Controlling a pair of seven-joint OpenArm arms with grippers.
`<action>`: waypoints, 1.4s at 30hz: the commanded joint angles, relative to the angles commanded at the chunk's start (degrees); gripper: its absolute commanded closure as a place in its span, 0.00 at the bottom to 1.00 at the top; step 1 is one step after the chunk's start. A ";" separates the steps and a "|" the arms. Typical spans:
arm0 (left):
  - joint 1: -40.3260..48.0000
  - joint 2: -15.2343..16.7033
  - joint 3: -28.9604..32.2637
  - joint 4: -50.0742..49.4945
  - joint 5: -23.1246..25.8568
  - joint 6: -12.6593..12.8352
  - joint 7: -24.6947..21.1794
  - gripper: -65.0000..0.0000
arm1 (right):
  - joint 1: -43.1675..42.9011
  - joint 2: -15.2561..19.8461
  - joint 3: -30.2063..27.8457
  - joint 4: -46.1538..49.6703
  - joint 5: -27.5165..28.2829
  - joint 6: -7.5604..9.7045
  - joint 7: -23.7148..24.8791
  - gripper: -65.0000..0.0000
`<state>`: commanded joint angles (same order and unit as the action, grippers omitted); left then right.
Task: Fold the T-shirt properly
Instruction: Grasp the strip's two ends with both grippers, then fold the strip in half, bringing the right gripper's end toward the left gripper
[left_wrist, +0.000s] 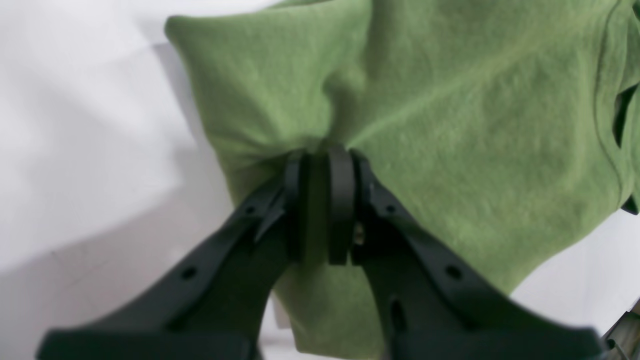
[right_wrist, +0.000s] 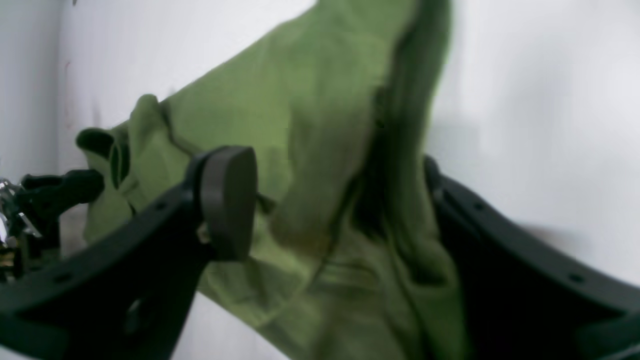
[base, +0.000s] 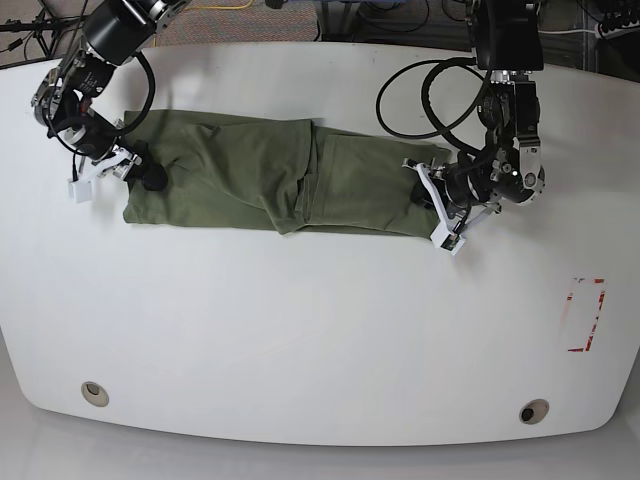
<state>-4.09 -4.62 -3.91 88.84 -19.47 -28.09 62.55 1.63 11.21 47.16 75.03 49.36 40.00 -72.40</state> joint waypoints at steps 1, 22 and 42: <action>0.09 0.00 0.00 0.18 0.00 0.00 0.00 0.91 | -0.09 0.00 -0.79 0.26 0.00 0.00 0.53 0.40; -4.66 5.19 2.55 -8.09 0.09 0.44 -0.26 0.71 | -0.44 2.90 -7.38 19.60 -11.87 0.00 1.23 1.00; -13.54 13.62 7.38 -27.43 -0.18 6.42 -7.74 0.69 | 3.16 -1.93 -31.30 37.80 -23.12 0.00 1.14 1.00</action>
<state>-17.63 9.00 3.47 61.41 -19.65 -21.67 54.81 4.79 9.27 15.87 112.84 26.24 40.00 -71.25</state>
